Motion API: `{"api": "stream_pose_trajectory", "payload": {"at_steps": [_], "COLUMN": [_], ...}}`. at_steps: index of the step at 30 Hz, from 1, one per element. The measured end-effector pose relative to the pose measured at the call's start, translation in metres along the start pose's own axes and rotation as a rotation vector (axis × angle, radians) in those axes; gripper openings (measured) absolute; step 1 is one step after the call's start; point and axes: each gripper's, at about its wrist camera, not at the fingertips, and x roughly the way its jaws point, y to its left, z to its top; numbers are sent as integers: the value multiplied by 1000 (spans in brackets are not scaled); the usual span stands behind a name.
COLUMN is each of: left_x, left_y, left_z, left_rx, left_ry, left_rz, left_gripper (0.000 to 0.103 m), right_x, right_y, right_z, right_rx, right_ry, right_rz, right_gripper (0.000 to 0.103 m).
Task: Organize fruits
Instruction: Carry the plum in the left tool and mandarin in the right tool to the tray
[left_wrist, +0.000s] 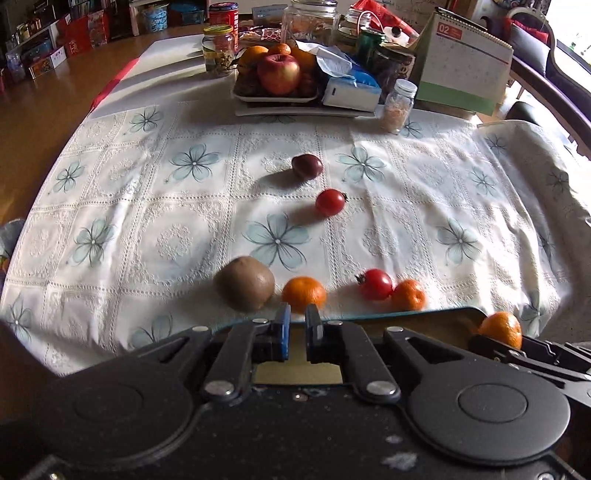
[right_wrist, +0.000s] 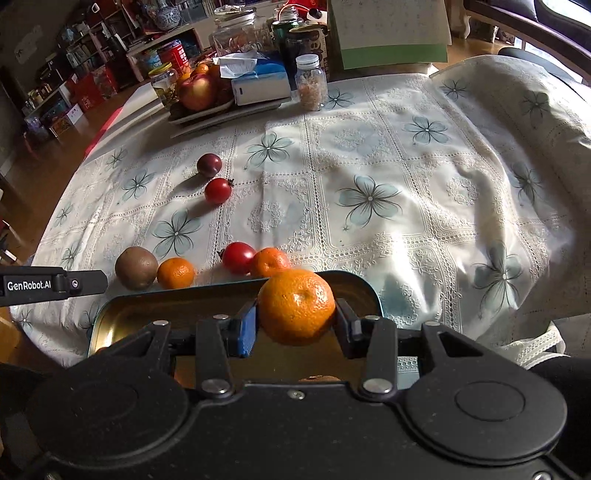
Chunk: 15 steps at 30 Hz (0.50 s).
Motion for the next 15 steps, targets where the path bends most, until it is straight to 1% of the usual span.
{"api": "stream_pose_trajectory", "payload": {"at_steps": [5, 9, 12, 15], "left_x": [15, 24, 29, 35], "left_y": [16, 27, 37, 44], "left_z": [24, 35, 42, 44], "left_rx": [-30, -41, -59, -69], "left_ry": [21, 39, 44, 63], "left_rz": [10, 9, 6, 12], "left_gripper": [7, 8, 17, 17], "right_x": [5, 9, 10, 10], "right_y": [-3, -5, -3, 0], "right_z": [5, 8, 11, 14], "right_rx": [7, 25, 24, 17], "right_ry": [13, 44, 52, 54], "right_rz": [-11, 12, 19, 31], "right_gripper": [51, 51, 51, 51]}}
